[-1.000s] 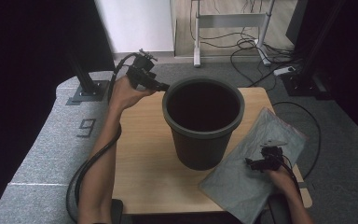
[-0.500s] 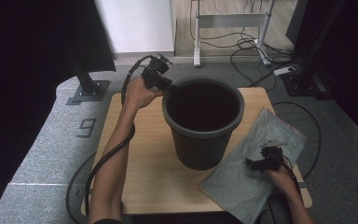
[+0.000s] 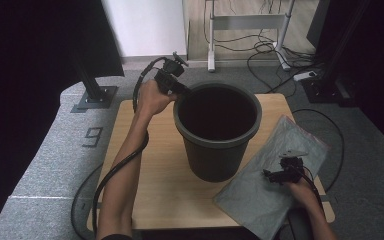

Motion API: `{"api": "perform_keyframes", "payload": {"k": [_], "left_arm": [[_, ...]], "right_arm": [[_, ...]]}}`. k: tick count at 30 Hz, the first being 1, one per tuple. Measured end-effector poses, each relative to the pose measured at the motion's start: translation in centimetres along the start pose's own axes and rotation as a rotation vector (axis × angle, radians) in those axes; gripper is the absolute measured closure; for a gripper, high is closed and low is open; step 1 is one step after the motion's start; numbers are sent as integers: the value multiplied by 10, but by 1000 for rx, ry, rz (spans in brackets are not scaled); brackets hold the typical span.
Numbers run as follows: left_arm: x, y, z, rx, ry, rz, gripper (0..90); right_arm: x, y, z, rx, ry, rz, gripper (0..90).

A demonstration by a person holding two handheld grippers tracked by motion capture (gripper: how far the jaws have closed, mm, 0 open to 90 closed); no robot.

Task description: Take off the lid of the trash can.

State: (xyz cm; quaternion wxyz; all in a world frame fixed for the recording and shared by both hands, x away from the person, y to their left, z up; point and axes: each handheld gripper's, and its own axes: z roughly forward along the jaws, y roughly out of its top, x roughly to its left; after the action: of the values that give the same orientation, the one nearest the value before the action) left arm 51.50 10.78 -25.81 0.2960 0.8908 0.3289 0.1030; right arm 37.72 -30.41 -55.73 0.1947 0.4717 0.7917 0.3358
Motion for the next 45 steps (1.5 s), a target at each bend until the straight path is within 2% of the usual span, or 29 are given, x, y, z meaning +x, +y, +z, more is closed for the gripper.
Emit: {"api": "perform_keyframes", "payload": {"k": [3,9,15,21,27,36,45], "left_arm": [[-3,3,-6,-4,11,0,771],[-3,6,-11,-10,-2,-51,783],[6,5,-13,-15,-83,-152,796],[9,3,-17,-25,-130,-197,800],[12,4,-22,-36,-164,-230,803],[16,2,-25,-26,-212,-269,807],[19,3,-32,-66,-265,-299,808]], "right_arm": [[0,0,0,0,0,0,0],[0,0,0,0,0,0,0],[0,0,0,0,0,0,0],[0,0,0,0,0,0,0],[0,0,0,0,0,0,0],[0,0,0,0,0,0,0],[0,0,0,0,0,0,0]]}}
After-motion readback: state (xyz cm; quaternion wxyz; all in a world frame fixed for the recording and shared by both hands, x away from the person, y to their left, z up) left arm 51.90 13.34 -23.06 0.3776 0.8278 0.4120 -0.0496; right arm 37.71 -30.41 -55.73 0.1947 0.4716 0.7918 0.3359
